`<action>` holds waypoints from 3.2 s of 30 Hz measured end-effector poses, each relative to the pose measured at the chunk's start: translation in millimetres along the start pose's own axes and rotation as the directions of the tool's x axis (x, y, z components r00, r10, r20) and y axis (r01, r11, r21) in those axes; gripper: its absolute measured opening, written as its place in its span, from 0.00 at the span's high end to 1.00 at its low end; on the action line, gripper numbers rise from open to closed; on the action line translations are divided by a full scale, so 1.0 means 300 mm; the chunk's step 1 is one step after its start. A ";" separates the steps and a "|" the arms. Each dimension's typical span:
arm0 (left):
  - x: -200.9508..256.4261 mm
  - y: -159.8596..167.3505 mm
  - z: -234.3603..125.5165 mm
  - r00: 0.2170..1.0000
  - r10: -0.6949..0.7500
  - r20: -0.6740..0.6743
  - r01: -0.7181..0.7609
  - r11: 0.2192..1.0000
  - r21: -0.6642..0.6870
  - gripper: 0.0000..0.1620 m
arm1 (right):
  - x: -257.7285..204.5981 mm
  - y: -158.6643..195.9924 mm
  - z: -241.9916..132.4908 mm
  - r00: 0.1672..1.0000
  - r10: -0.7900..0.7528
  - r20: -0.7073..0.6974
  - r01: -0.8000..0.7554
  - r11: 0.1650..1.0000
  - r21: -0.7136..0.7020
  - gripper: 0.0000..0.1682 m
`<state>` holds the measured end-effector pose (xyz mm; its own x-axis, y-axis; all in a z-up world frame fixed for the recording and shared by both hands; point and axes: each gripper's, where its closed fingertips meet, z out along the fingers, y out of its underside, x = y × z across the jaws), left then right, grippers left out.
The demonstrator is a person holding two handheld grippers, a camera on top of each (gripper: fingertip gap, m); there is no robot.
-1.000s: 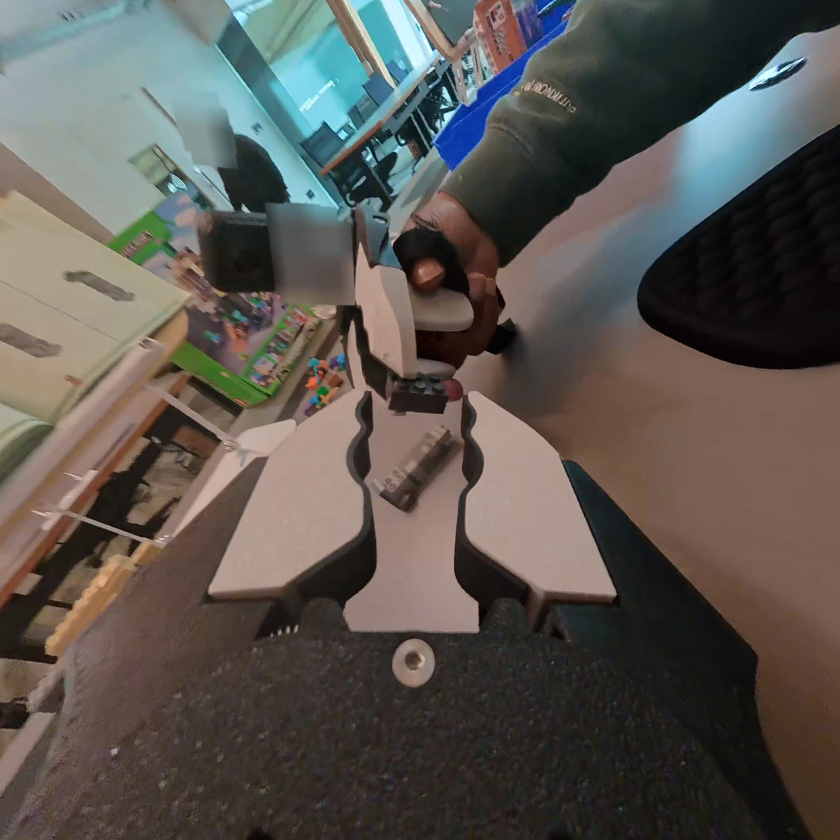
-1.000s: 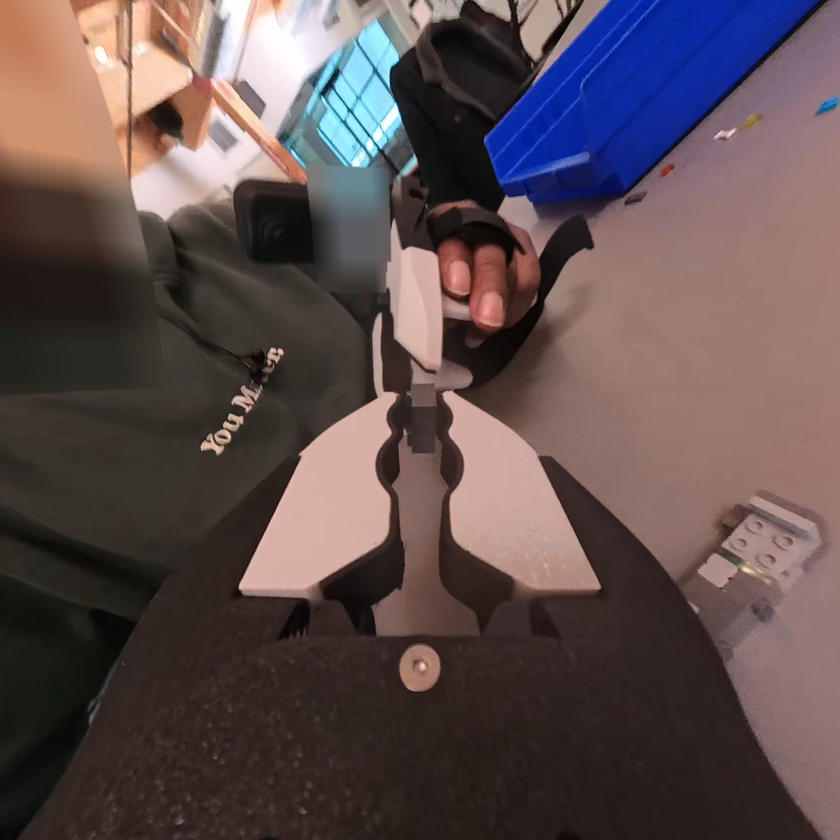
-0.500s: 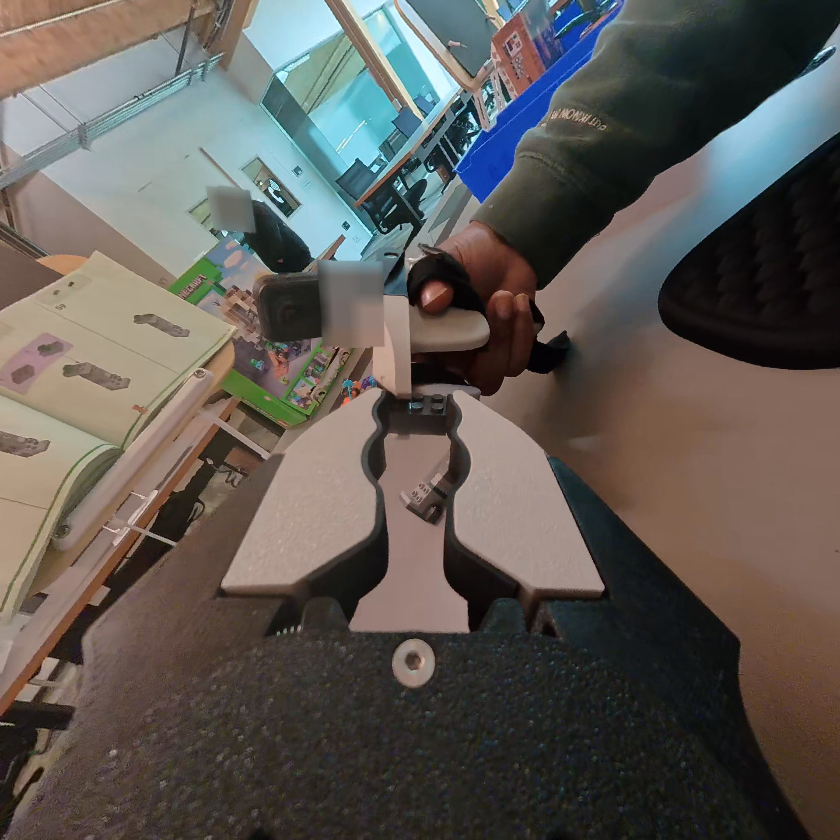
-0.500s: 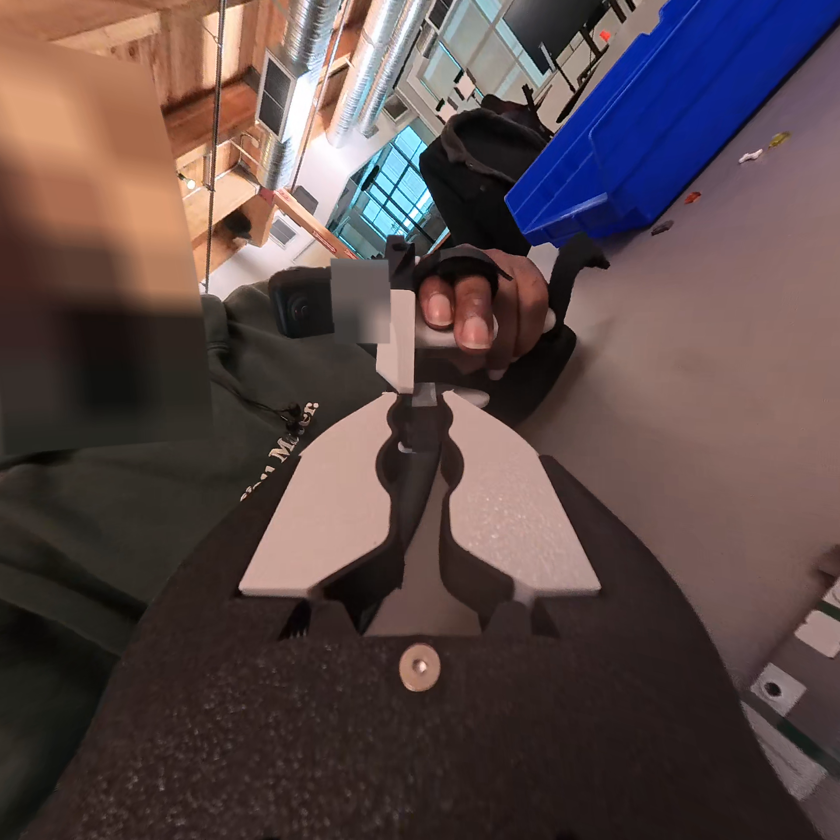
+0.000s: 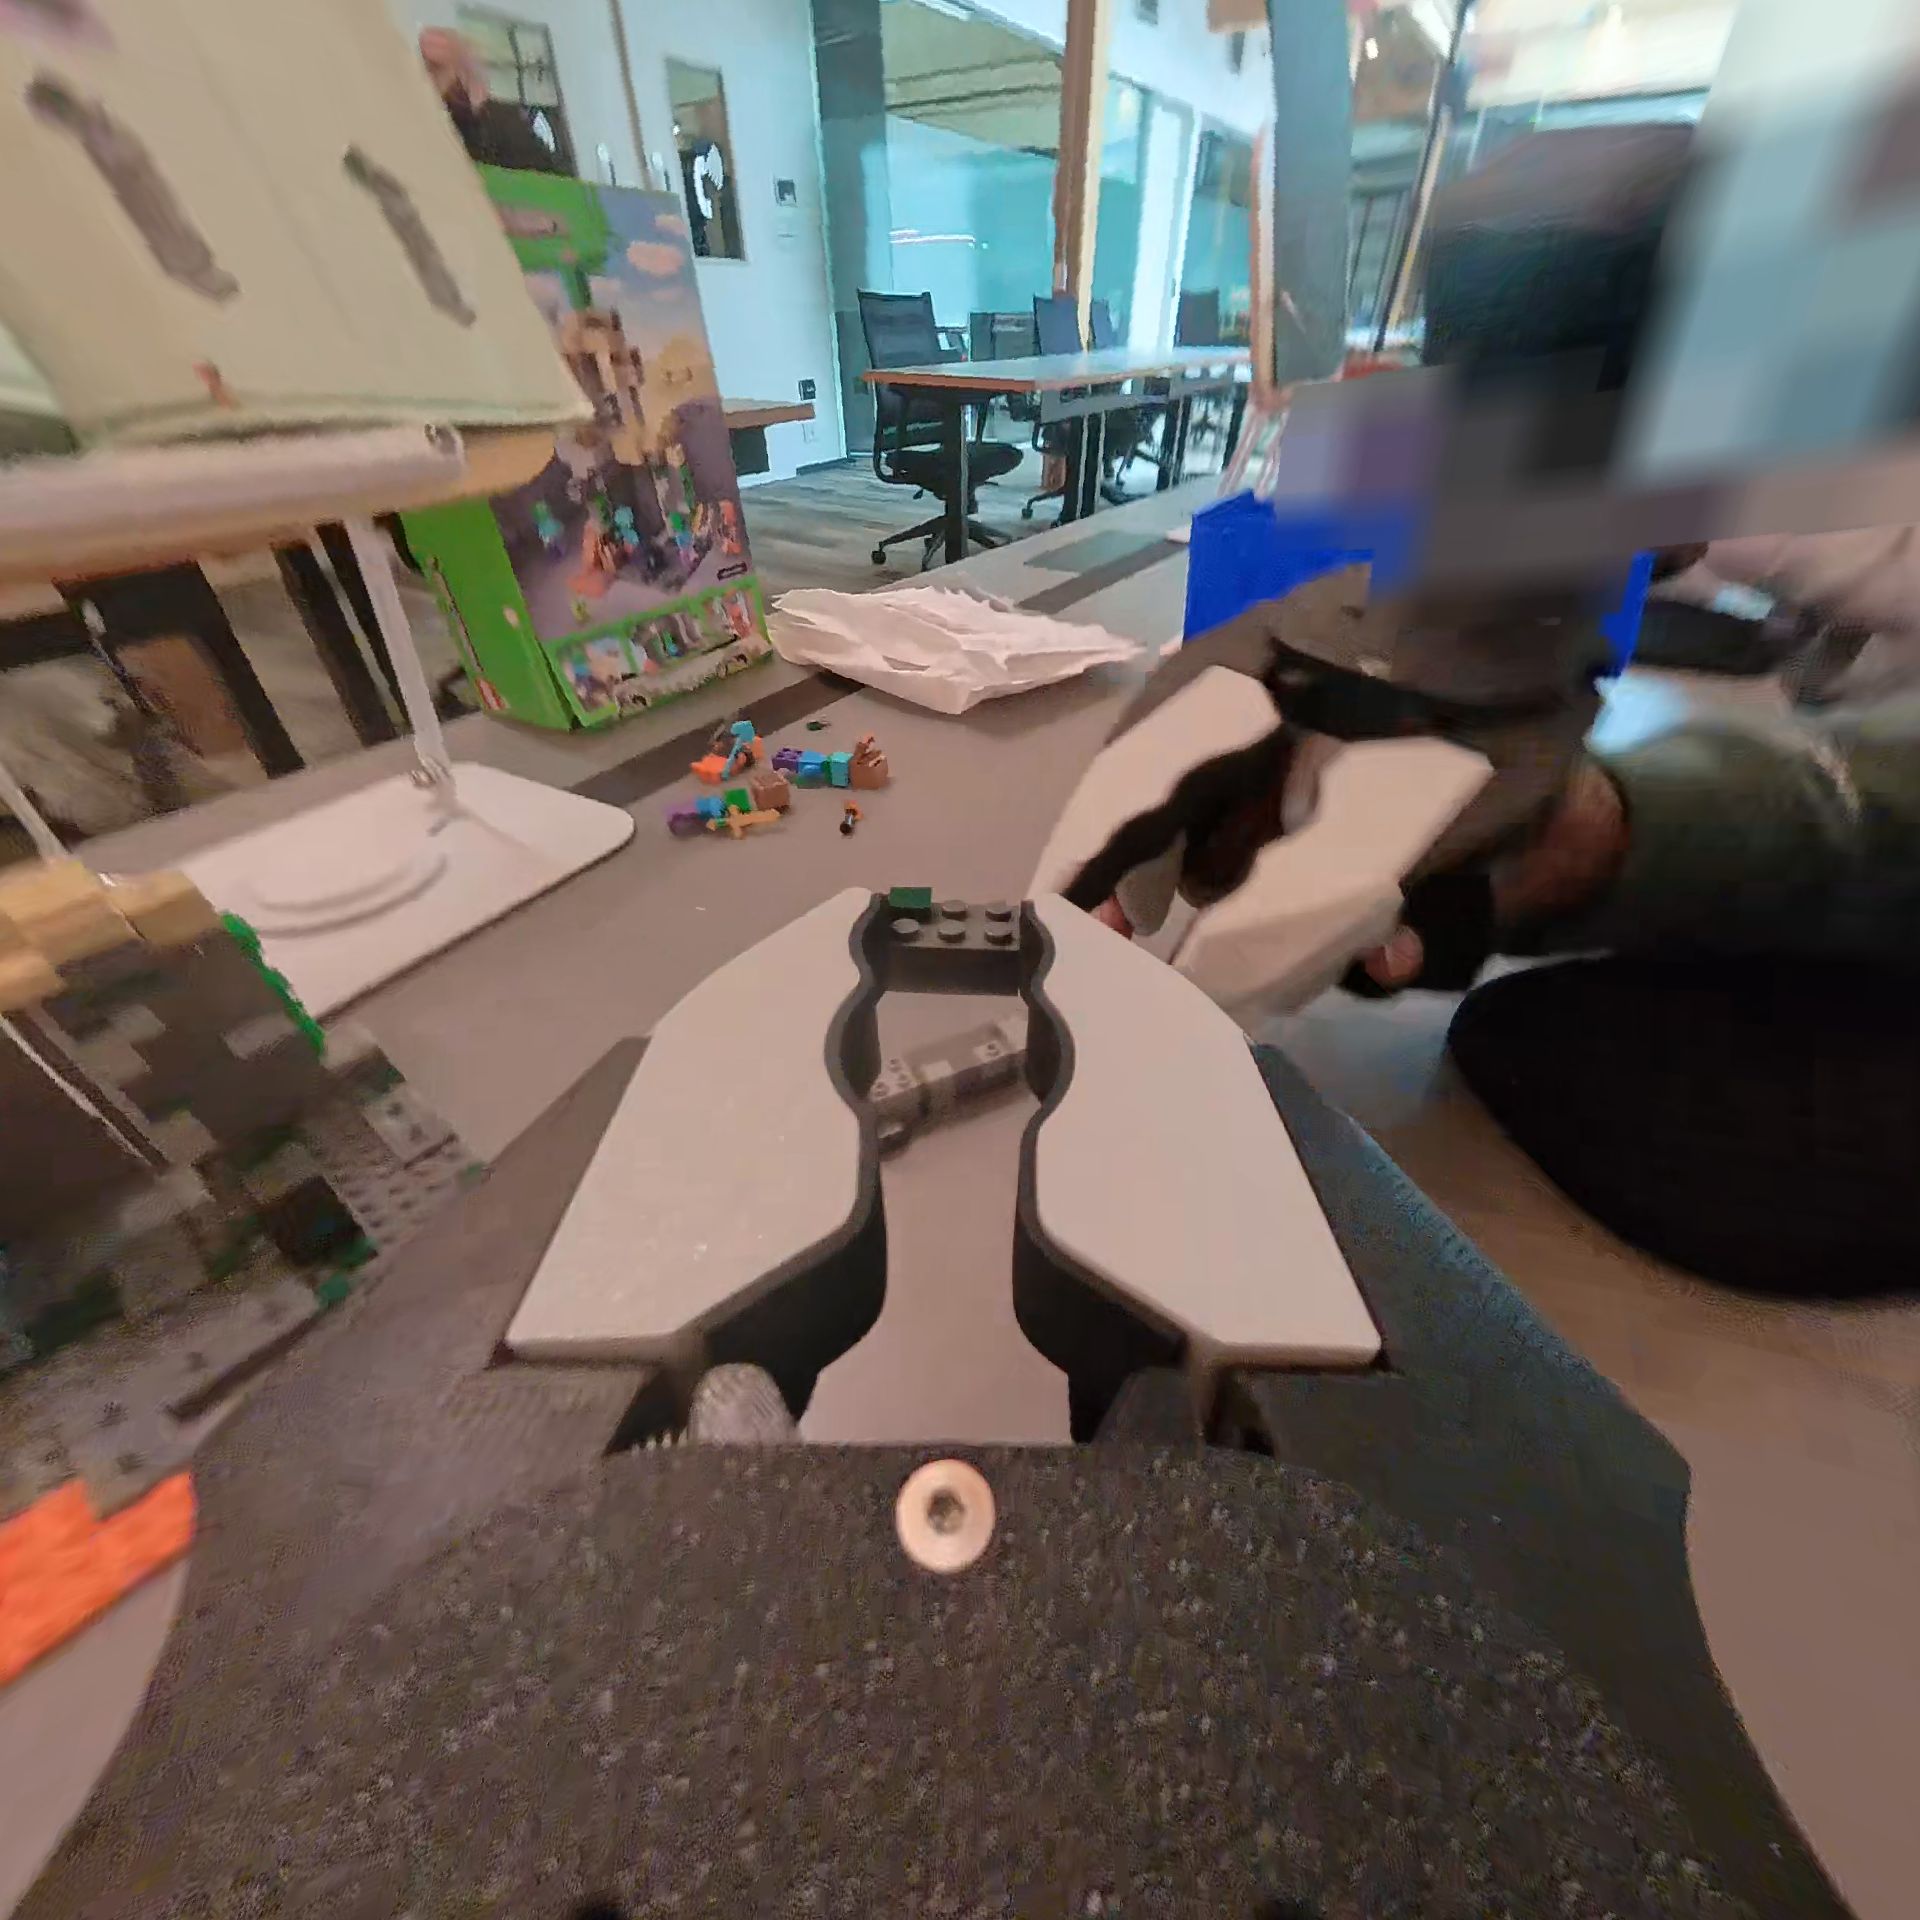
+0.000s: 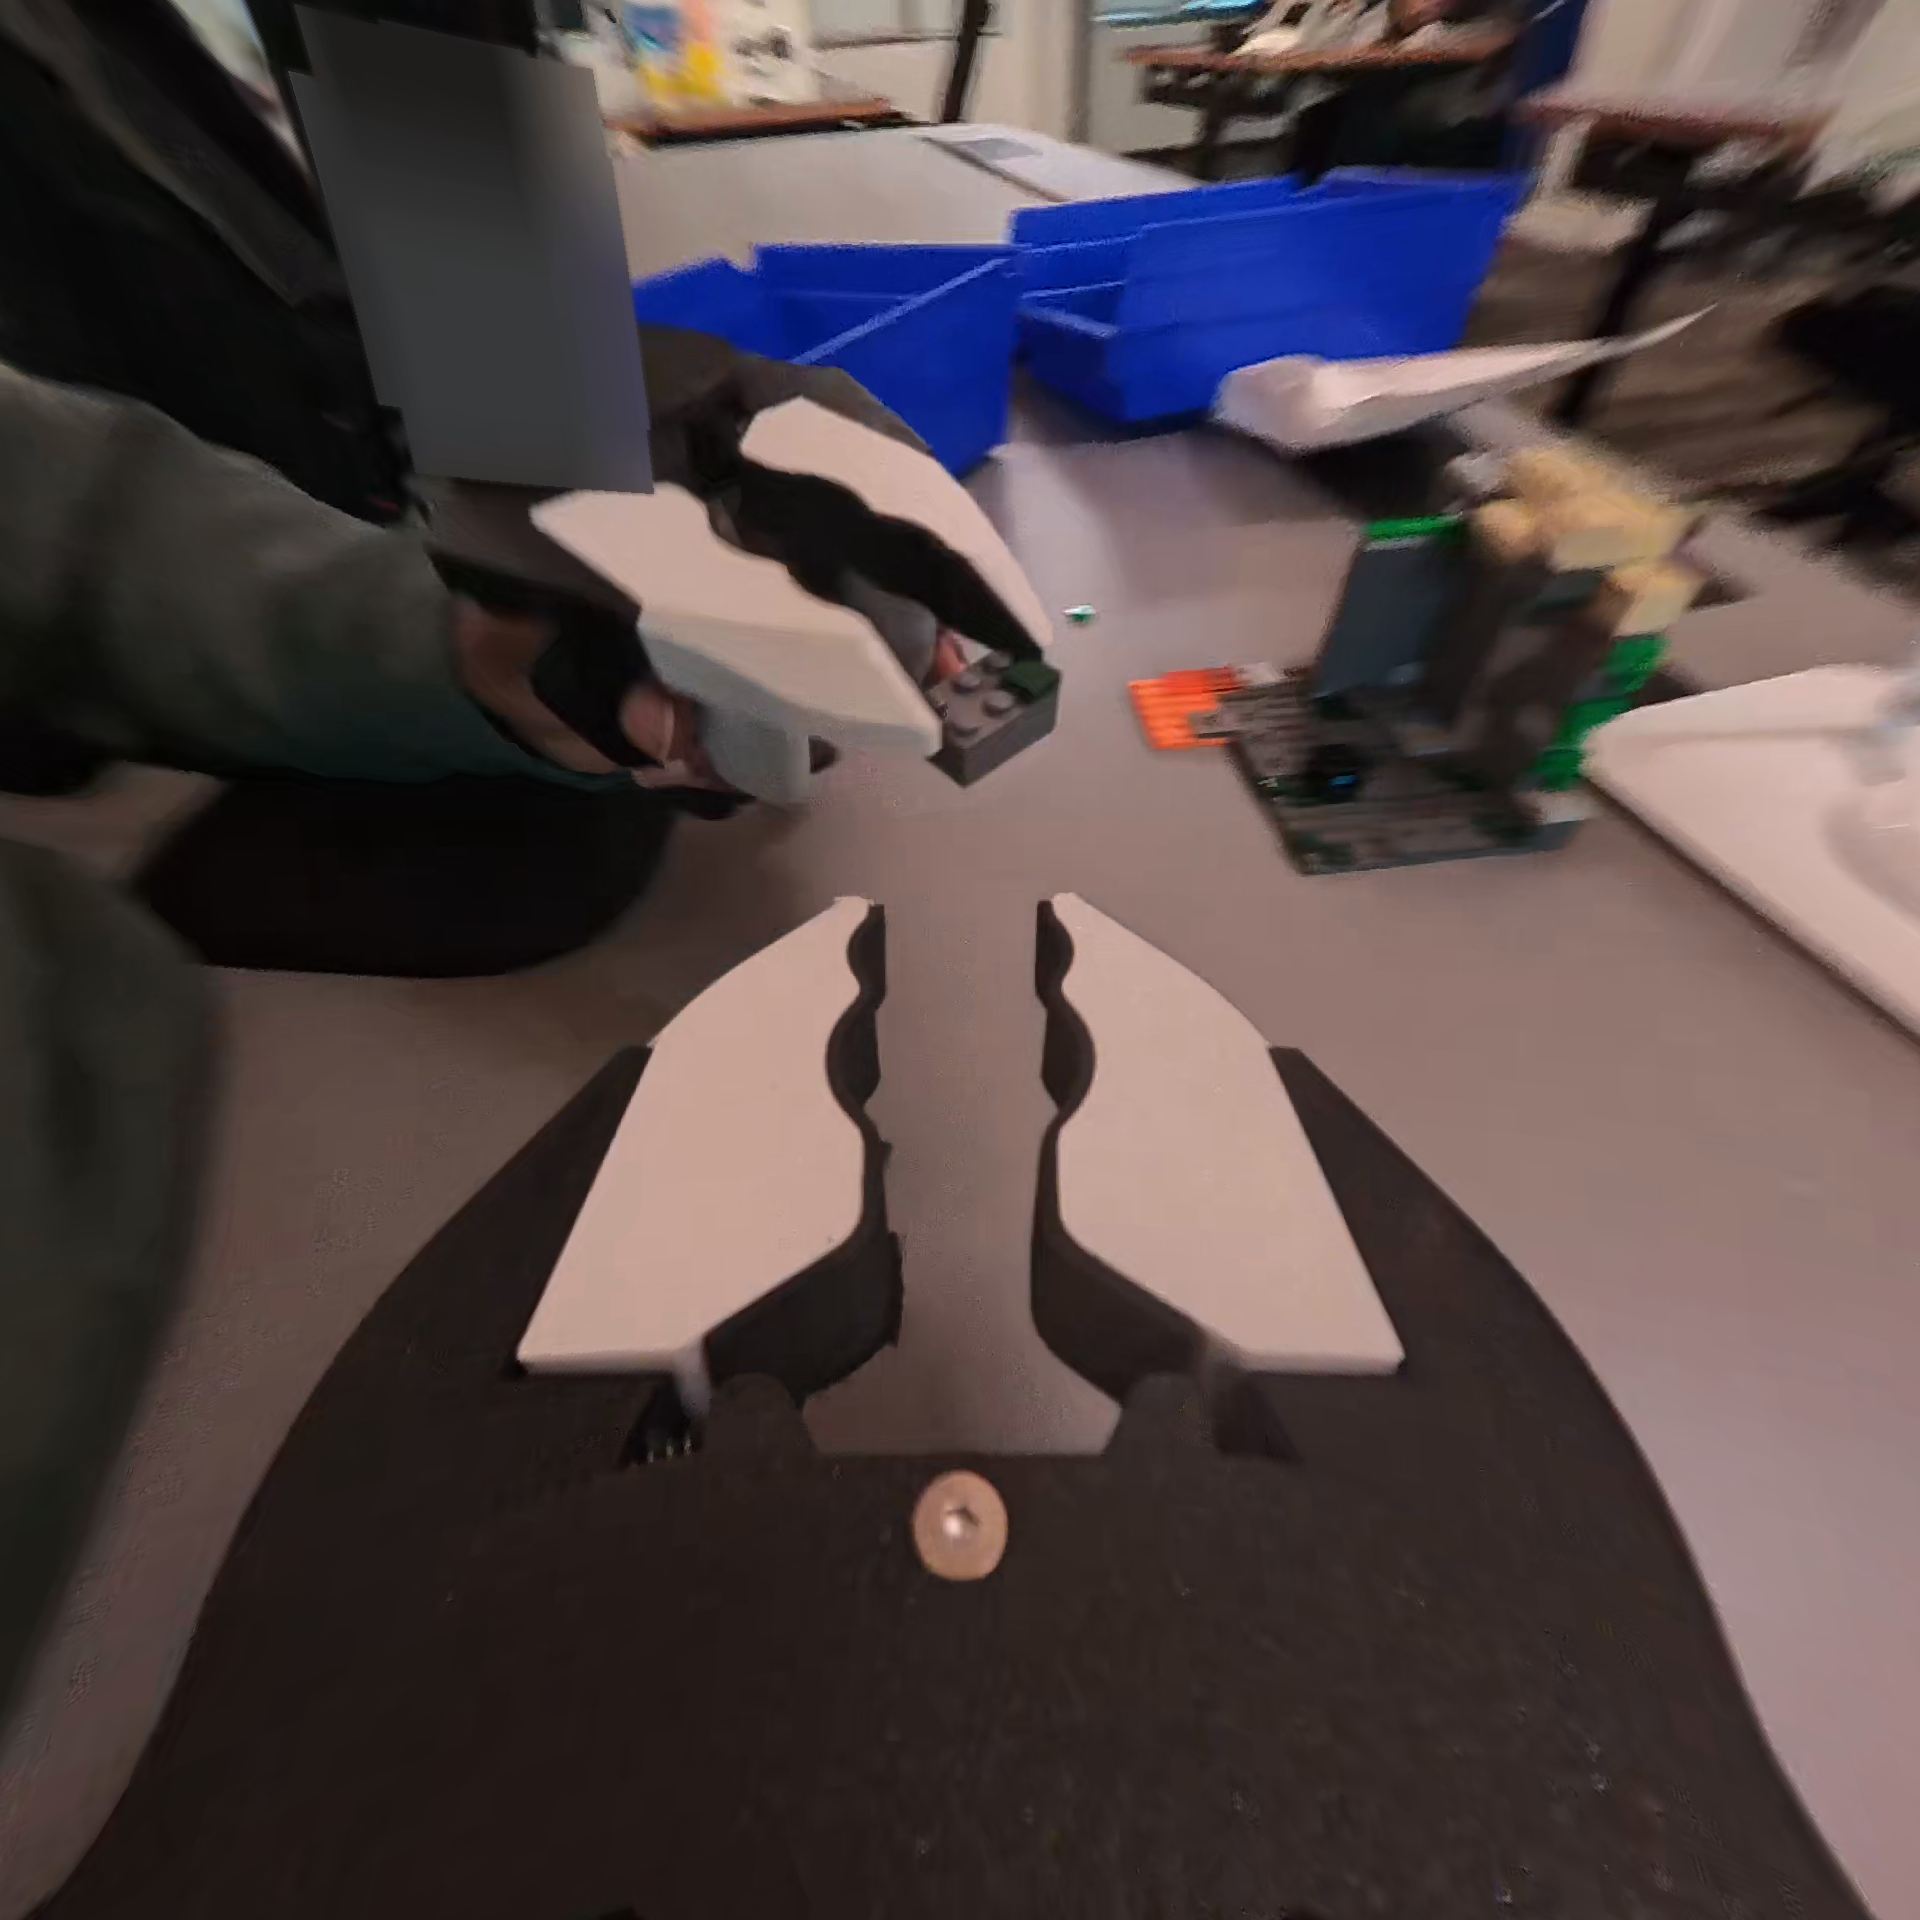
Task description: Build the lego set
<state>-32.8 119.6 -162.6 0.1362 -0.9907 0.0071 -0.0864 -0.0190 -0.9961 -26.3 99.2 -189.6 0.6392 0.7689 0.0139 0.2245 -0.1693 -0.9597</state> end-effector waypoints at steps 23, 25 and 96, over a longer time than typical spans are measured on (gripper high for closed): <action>0.003 -0.030 0.004 0.931 -0.345 -0.117 0.353 0.933 0.063 0.78 | 0.032 -0.111 0.036 0.905 -0.331 -0.267 0.351 0.936 0.030 0.90; 0.004 -0.026 -0.001 0.907 -0.382 -0.175 0.391 0.920 0.019 0.77 | 0.023 -0.110 0.011 0.899 -0.389 -0.203 0.409 0.910 0.065 0.90; 0.066 0.072 -0.013 0.481 -0.766 -0.426 0.701 0.628 -0.339 0.92 | -0.034 0.050 -0.030 0.955 -0.236 0.178 0.261 0.956 -0.135 0.91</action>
<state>-35.9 99.0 -183.7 -0.2883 -0.5197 0.8042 -0.2931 -0.7517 -0.5908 -23.0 83.3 -201.7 0.4269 0.8841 0.1899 0.4811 -0.0443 -0.8755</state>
